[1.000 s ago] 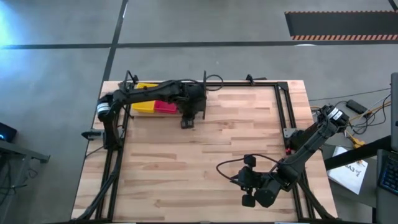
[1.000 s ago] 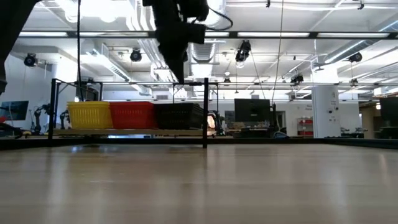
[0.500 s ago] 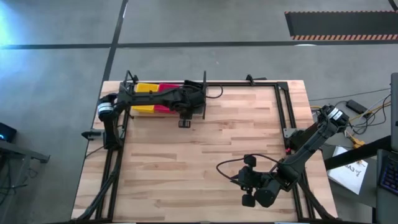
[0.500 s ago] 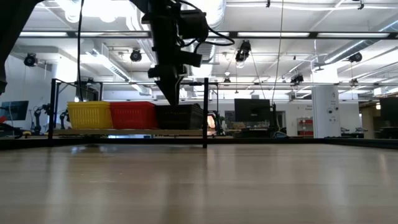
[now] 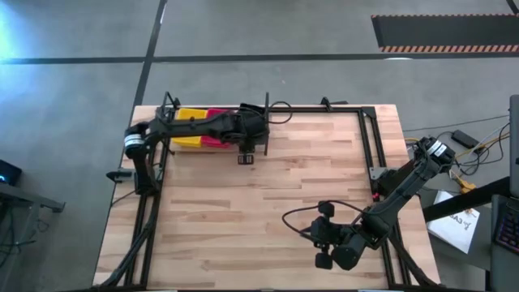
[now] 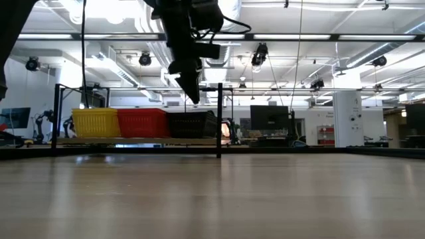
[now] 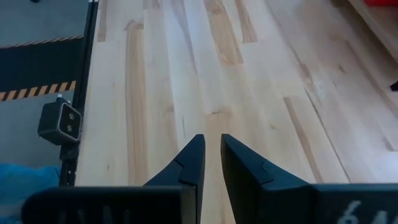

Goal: Stack baskets on shelf by color
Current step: Stack the black bin on top of the black bin on the shelf

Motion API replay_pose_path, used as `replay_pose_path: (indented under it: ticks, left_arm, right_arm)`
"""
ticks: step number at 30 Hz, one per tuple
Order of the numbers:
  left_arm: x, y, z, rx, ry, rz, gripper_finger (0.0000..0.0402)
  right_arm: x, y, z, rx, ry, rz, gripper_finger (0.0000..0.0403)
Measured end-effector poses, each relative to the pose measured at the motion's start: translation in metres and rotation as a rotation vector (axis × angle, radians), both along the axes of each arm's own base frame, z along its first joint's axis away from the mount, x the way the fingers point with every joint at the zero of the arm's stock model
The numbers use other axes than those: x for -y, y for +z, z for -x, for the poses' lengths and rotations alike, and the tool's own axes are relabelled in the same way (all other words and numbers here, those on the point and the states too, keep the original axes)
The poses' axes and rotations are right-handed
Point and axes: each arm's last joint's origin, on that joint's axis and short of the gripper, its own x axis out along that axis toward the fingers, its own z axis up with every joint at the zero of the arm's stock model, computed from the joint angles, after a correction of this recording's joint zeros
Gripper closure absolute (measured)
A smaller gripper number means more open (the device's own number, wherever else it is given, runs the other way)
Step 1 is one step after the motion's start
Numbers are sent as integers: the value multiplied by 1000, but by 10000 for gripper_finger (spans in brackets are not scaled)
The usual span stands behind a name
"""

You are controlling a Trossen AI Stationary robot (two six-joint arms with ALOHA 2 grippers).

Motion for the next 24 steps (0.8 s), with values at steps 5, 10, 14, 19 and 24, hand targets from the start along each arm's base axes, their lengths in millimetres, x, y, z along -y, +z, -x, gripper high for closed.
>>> replay_pose_path:
  ticks: [5, 10, 14, 19, 24]
  left_arm:
    - [-17, -12, 5, -11, 29, 39, 271]
    - [-27, -26, 6, -16, 54, 45, 271]
    - [-31, -33, 7, -11, 63, 43, 271]
    - [-30, -41, 10, -22, 58, 74, 276]
    - [-28, -41, 9, -8, 46, 115, 318]
  right_arm:
    - [0, 0, 0, 7, -9, 10, 360]
    - [0, 0, 0, 8, -9, 9, 360]
    - [0, 0, 0, 7, -10, 9, 360]
    - [0, 0, 0, 8, -14, 4, 360]
    - [1, 0, 0, 22, -29, 19, 360]
